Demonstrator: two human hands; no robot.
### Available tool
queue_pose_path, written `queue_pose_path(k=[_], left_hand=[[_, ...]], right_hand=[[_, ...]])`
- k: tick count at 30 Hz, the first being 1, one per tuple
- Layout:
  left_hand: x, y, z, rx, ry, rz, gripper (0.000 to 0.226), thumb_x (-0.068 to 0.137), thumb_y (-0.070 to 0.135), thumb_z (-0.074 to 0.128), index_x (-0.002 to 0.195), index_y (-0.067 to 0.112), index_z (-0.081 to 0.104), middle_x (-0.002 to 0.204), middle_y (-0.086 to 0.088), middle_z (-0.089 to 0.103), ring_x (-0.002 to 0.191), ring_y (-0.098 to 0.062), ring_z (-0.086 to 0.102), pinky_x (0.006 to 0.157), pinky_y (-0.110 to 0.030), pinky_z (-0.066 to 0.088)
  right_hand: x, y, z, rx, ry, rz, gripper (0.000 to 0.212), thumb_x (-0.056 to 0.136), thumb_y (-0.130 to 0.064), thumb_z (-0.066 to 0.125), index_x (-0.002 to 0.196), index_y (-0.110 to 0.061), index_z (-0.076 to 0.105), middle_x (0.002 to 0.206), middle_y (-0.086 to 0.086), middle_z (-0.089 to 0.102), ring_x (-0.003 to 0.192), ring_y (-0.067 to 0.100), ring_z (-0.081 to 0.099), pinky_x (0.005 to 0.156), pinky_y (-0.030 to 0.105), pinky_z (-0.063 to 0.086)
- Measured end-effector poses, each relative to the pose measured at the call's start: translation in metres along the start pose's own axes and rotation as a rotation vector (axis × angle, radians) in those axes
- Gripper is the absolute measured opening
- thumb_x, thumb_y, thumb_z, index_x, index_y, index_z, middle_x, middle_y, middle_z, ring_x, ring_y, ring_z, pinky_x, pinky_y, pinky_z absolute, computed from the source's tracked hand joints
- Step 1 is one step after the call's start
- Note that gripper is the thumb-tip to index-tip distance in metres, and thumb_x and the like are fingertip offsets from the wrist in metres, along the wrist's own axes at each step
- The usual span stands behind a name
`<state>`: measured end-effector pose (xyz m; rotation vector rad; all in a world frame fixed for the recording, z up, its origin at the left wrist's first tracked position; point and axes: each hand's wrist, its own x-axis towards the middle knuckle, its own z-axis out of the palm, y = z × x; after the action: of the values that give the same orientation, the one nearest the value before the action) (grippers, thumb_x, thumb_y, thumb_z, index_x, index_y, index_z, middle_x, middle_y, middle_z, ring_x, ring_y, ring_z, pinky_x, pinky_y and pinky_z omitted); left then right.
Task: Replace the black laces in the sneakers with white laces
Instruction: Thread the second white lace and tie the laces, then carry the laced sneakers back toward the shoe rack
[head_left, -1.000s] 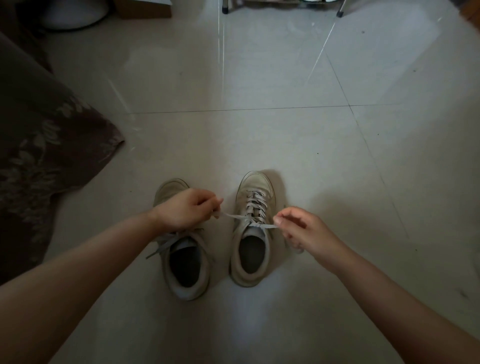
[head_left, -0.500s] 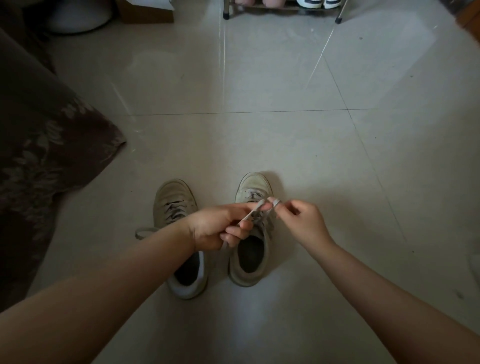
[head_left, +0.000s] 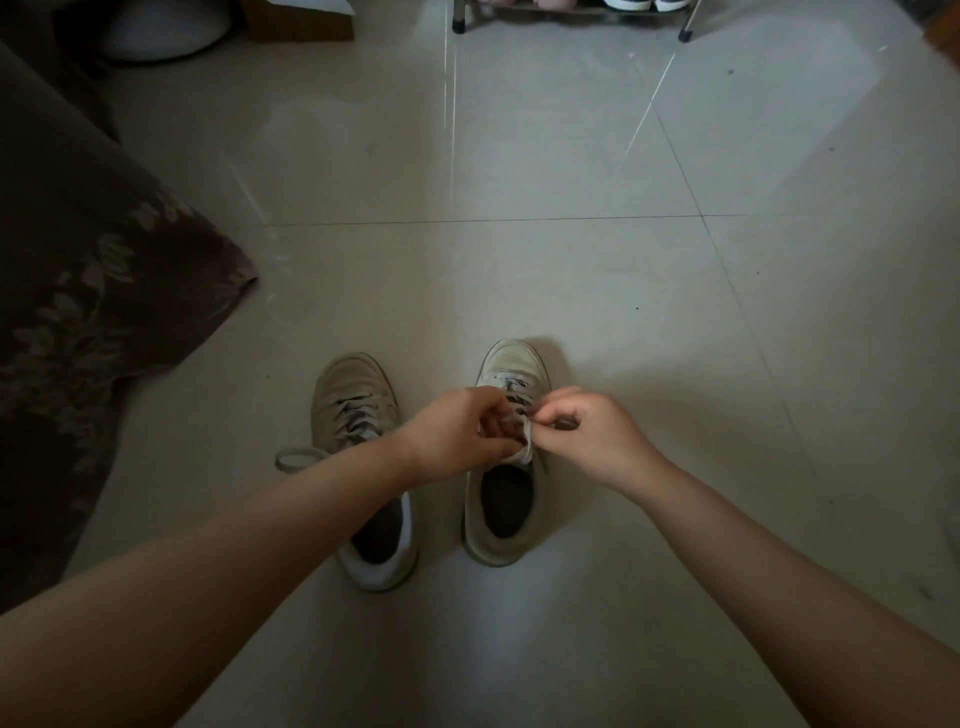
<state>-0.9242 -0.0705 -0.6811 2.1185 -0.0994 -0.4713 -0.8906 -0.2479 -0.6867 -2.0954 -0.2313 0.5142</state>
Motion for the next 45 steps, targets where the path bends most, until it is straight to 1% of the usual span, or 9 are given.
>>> queue_pose_path(k=[6, 18, 24, 29, 33, 37, 39, 42, 45], left_hand=[[-0.007, -0.011, -0.015, 0.152, 0.103, -0.061, 0.024, 0.093, 0.027, 0.057, 0.075, 0.012, 0.063, 0.066, 0.001, 0.062, 0.051, -0.002, 0.049, 0.057, -0.021, 0.040], [-0.020, -0.016, -0.031, 0.612, 0.114, -0.137, 0.027, 0.087, 0.039, 0.051, 0.065, 0.024, 0.056, 0.067, 0.007, 0.057, 0.064, -0.013, 0.055, 0.056, -0.025, 0.040], [-0.018, -0.007, -0.037, -0.371, 0.123, -0.205, 0.022, 0.088, 0.025, 0.064, 0.075, 0.008, 0.068, 0.079, 0.001, 0.072, 0.072, -0.007, 0.060, 0.073, -0.021, 0.046], [-0.026, -0.028, -0.031, -0.033, 0.116, -0.138, 0.026, 0.090, 0.021, 0.061, 0.065, 0.014, 0.060, 0.055, 0.006, 0.060, 0.049, 0.000, 0.052, 0.052, -0.009, 0.038], [-0.030, -0.039, -0.028, 0.186, 0.148, -0.066, 0.024, 0.090, 0.029, 0.060, 0.070, 0.015, 0.061, 0.057, 0.004, 0.061, 0.052, -0.006, 0.055, 0.057, -0.021, 0.042], [-0.047, -0.032, -0.030, 0.489, 0.336, 0.213, 0.031, 0.087, 0.040, 0.049, 0.097, 0.015, 0.066, 0.091, 0.000, 0.064, 0.080, -0.017, 0.061, 0.070, -0.031, 0.051], [-0.070, -0.031, -0.025, 0.603, 0.401, 0.284, 0.029, 0.089, 0.035, 0.049, 0.088, 0.011, 0.066, 0.084, -0.005, 0.060, 0.075, -0.023, 0.057, 0.063, -0.032, 0.049], [-0.105, -0.048, -0.009, 0.733, 0.262, 0.244, 0.037, 0.082, 0.047, 0.051, 0.062, 0.016, 0.058, 0.065, -0.002, 0.055, 0.060, -0.024, 0.056, 0.053, -0.029, 0.046], [-0.124, -0.067, 0.010, 0.955, 0.055, 0.220, 0.038, 0.070, 0.055, 0.045, 0.055, 0.022, 0.056, 0.056, 0.002, 0.054, 0.057, -0.021, 0.056, 0.068, -0.032, 0.039]], right_hand=[[-0.009, 0.020, -0.015, 0.184, 0.112, 0.293, 0.023, 0.083, -0.019, 0.066, 0.062, -0.014, 0.057, 0.052, -0.005, 0.054, 0.057, 0.014, 0.047, 0.060, 0.029, 0.037], [-0.026, 0.032, -0.021, 0.142, 0.126, 0.369, 0.021, 0.080, -0.005, 0.064, 0.061, -0.010, 0.057, 0.050, 0.003, 0.052, 0.050, 0.016, 0.042, 0.053, 0.026, 0.036], [-0.030, 0.028, -0.018, 0.077, 0.030, 0.335, 0.019, 0.088, -0.020, 0.063, 0.069, -0.015, 0.061, 0.059, 0.000, 0.057, 0.051, 0.007, 0.047, 0.055, 0.024, 0.038], [-0.034, 0.031, -0.015, 0.054, 0.117, 0.329, 0.023, 0.083, -0.013, 0.064, 0.061, -0.012, 0.056, 0.056, 0.001, 0.055, 0.051, 0.012, 0.042, 0.052, 0.024, 0.033], [-0.033, 0.033, -0.011, 0.051, 0.154, 0.334, 0.023, 0.081, -0.013, 0.066, 0.061, -0.012, 0.056, 0.054, -0.002, 0.052, 0.049, 0.010, 0.042, 0.052, 0.023, 0.034], [-0.038, 0.032, -0.008, -0.257, 0.297, 0.062, 0.016, 0.081, -0.024, 0.071, 0.091, -0.015, 0.061, 0.086, -0.006, 0.056, 0.076, 0.010, 0.051, 0.071, 0.025, 0.040], [-0.047, 0.021, -0.003, -0.413, 0.340, -0.249, 0.020, 0.083, -0.029, 0.064, 0.097, -0.015, 0.060, 0.095, -0.003, 0.055, 0.089, 0.012, 0.051, 0.078, 0.024, 0.040], [-0.063, 0.007, 0.019, -0.573, 0.070, -0.534, 0.027, 0.086, -0.044, 0.054, 0.084, -0.018, 0.062, 0.084, -0.004, 0.059, 0.082, 0.017, 0.055, 0.075, 0.031, 0.041], [-0.075, 0.015, 0.046, -0.847, -0.109, -0.526, 0.044, 0.080, -0.062, 0.046, 0.075, -0.021, 0.060, 0.074, -0.006, 0.059, 0.076, 0.017, 0.056, 0.079, 0.032, 0.036]])
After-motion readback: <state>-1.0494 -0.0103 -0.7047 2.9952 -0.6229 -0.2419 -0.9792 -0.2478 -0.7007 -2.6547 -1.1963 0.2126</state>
